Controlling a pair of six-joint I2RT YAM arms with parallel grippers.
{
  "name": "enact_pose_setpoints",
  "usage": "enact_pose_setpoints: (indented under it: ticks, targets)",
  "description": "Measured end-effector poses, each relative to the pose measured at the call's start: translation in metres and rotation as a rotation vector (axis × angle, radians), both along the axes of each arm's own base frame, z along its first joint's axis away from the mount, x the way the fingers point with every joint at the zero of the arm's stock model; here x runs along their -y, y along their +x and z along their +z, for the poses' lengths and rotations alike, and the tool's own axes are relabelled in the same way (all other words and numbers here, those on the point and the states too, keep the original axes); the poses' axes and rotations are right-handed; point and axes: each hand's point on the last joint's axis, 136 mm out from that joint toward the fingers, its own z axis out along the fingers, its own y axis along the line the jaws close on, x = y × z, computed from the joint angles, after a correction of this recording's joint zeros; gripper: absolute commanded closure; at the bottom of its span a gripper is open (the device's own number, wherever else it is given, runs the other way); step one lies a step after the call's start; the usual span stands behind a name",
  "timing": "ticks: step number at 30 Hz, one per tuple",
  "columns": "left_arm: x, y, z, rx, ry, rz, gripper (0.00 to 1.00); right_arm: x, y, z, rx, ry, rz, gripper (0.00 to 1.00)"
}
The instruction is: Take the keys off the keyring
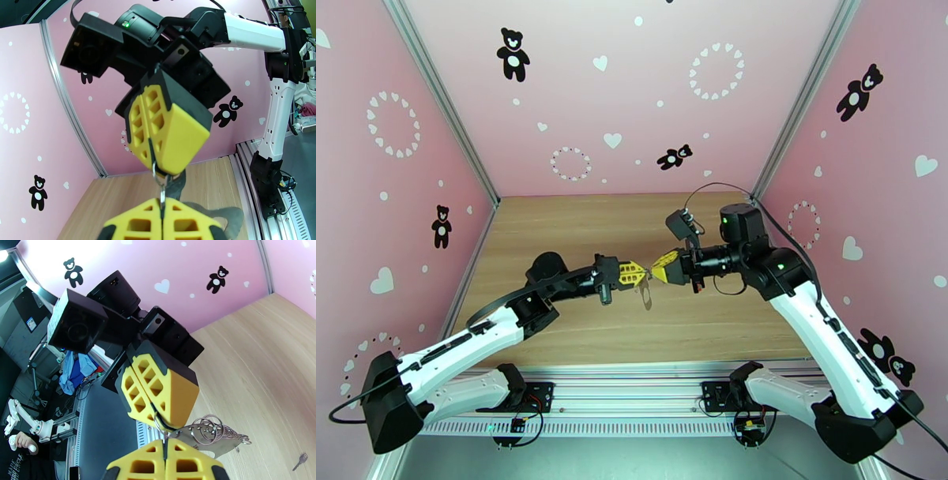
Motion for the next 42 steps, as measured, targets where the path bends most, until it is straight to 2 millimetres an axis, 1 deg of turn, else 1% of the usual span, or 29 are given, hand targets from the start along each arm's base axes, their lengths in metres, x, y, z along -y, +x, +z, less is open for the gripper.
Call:
enact_pose_setpoints:
  ticks: [2, 5, 9, 11, 15, 18, 21, 26, 30, 32, 33, 39, 42]
  targets:
    - [0.001, 0.002, -0.003, -0.016, 0.003, 0.003, 0.86, 0.001, 0.001, -0.002, -0.011, -0.011, -0.007, 1.0]
    - [0.003, 0.004, -0.009, -0.042, 0.015, 0.002, 0.79, 0.002, 0.002, -0.005, -0.024, -0.032, -0.018, 1.0]
    - [0.007, 0.003, -0.018, -0.092, 0.068, -0.02, 0.74, 0.003, 0.004, -0.006, -0.025, -0.065, -0.025, 1.0]
    - [0.009, 0.003, -0.019, -0.117, 0.096, -0.032, 0.74, 0.005, 0.003, -0.009, -0.026, -0.081, -0.03, 1.0]
    - [0.009, 0.001, -0.02, -0.137, 0.132, -0.038, 0.65, 0.008, 0.001, -0.014, -0.032, -0.115, -0.035, 1.0]
    - [0.009, -0.001, -0.025, -0.164, 0.166, -0.052, 0.61, 0.01, 0.002, -0.019, -0.031, -0.137, -0.04, 1.0]
    - [0.011, -0.002, -0.024, -0.175, 0.18, -0.068, 0.57, 0.009, 0.002, -0.021, -0.029, -0.149, -0.042, 1.0]
    - [0.017, -0.003, -0.025, -0.19, 0.189, -0.104, 0.54, 0.009, 0.003, -0.021, -0.02, -0.159, -0.048, 1.0]
    - [0.022, -0.001, -0.033, -0.233, 0.203, -0.123, 0.52, 0.009, 0.004, -0.023, -0.019, -0.17, -0.06, 1.0]
    - [0.023, 0.0, -0.035, -0.255, 0.205, -0.121, 0.45, 0.008, 0.006, -0.023, -0.017, -0.174, -0.068, 1.0]
    - [0.024, 0.002, -0.034, -0.263, 0.199, -0.111, 0.44, 0.008, 0.007, -0.023, -0.017, -0.177, -0.076, 1.0]
    - [0.026, 0.013, -0.026, -0.285, 0.153, -0.062, 0.45, 0.007, 0.012, -0.024, -0.012, -0.188, -0.108, 1.0]
    - [0.031, 0.019, -0.029, -0.299, 0.143, -0.049, 0.49, 0.007, 0.014, -0.023, -0.008, -0.19, -0.122, 1.0]
